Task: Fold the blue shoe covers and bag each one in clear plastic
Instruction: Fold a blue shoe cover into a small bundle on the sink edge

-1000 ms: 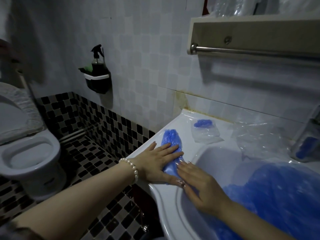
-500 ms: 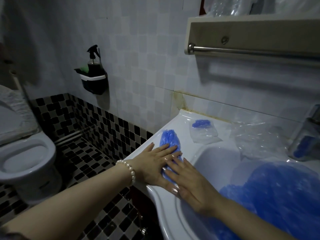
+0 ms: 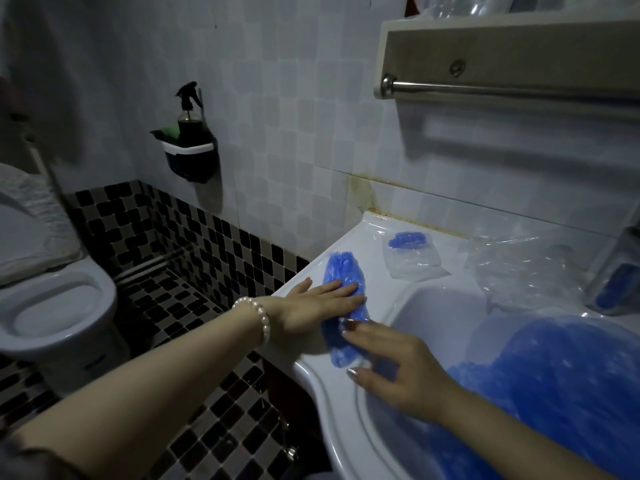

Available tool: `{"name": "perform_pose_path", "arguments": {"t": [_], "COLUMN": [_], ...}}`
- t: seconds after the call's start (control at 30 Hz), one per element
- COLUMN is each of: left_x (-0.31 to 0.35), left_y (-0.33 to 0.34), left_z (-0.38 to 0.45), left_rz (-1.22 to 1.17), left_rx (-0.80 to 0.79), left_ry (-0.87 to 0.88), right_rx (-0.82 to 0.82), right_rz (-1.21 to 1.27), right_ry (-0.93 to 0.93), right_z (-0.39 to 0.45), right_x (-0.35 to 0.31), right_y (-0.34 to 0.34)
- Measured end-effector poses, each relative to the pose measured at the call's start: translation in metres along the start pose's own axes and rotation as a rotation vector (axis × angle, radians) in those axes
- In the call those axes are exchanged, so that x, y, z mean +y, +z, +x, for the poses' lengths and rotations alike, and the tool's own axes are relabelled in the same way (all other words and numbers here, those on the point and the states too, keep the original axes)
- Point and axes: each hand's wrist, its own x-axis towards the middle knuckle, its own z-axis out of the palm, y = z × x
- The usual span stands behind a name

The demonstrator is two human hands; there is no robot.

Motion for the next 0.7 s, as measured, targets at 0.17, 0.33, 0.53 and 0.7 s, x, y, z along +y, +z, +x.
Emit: {"name": "perform_pose_path", "arguments": {"t": [0.17,0.33,0.53,0.7], "left_x": [0.004,-0.002,-0.001,0.002], "left_y": [-0.013,-0.006,-0.005,-0.012], "left_z": [-0.001,-0.001,-0.001,-0.003], "left_rz": [-0.039,0.049,0.002,-0.306], "left_rx": [-0.120,-0.089,-0.070,-0.076], "left_ry": [-0.010,0.004,0.010,-0.003], "right_rx": [0.082,0.013,-0.014,-0.210], "right_rz": [0.016,-0.110,-0.197,-0.177], "right_ry": [0.008,0.012,0.041,0.565], "right_z": [0.007,0.015,0.023,0.035], "right_x": [-0.004,-0.007,-0.008,-0.020], "right_y": [-0.006,-0.005,-0.004,-0.007]}}
